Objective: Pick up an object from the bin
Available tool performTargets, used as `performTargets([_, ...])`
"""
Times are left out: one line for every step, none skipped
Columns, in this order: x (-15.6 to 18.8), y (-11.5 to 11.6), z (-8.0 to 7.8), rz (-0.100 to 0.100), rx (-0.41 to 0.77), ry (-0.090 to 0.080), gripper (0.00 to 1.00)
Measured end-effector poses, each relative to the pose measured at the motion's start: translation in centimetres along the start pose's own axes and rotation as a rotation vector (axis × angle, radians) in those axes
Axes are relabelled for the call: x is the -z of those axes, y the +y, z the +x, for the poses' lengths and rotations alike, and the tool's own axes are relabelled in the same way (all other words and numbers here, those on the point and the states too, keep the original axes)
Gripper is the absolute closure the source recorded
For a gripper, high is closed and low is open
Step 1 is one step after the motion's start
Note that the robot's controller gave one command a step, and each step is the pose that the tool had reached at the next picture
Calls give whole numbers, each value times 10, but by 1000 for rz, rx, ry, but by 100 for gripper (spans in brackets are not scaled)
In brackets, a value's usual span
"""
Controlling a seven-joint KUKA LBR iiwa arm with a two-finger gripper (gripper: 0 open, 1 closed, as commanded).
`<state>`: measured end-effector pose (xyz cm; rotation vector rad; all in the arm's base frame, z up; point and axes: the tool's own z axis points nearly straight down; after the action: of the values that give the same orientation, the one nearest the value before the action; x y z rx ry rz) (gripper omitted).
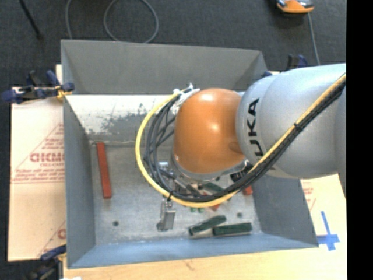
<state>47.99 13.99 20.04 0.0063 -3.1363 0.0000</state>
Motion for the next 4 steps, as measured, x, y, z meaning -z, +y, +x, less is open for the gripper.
performTargets([-131,-131,-83,1,227,-12,0])
performTargets([-98,-93,-78,-2,129,-12,0])
performTargets([-93,-155,-98,1,-53,-12,0])
performTargets([-130,-134,-85,-1,-194,-4,0])
